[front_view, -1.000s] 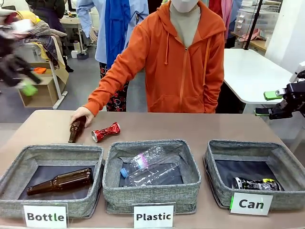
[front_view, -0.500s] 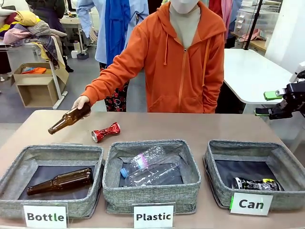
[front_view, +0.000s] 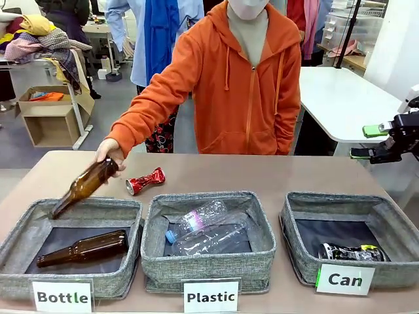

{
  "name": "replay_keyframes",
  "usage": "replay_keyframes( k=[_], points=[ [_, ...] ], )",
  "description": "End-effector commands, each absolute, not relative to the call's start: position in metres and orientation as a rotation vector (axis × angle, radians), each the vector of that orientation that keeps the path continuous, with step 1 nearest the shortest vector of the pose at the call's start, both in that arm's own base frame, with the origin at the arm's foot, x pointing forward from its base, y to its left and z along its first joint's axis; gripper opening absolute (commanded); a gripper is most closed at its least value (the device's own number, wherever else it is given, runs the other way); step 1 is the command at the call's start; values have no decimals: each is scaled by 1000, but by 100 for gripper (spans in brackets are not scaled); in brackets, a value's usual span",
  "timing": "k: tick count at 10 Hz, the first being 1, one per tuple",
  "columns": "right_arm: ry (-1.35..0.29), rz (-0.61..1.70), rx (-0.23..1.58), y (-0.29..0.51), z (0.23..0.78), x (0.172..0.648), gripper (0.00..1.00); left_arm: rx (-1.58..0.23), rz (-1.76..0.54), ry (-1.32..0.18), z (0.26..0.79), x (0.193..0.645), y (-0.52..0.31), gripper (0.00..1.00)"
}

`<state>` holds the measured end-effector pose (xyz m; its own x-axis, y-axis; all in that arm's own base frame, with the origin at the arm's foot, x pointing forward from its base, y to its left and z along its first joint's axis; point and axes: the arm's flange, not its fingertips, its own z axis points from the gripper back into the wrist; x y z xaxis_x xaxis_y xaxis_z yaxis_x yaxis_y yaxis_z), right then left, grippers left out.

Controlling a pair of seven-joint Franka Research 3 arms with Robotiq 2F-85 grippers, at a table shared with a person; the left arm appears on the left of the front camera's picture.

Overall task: Sort the can waste into the basket.
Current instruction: Pick up the can waste from the table and place it in the right Fabric basket.

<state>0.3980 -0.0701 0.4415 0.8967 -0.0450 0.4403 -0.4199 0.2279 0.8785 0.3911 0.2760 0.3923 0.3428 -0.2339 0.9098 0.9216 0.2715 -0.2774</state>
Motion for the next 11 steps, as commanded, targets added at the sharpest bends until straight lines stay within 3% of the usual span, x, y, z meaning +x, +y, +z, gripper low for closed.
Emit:
replay_keyframes(
  k=[1, 5, 6, 8, 11],
  points=[
    [-419, 298, 1323, -72, 443, 396, 100, -946, -994, -791, 436, 421, 242, 100],
    [-419, 298, 1323, -72, 443, 396, 100, -951, -1211, -435, 462, 515, 114, 100],
    [-419, 298, 1323, -72, 443, 396, 100, -932, -1225, -425, 471, 518, 109, 100],
    [-419, 298, 1323, -72, 443, 396, 100, -902, -1143, -526, 480, 484, 143, 100],
    [-419, 298, 1323, -72, 443, 396, 100, -813, -999, -747, 460, 390, 195, 100]
  ],
)
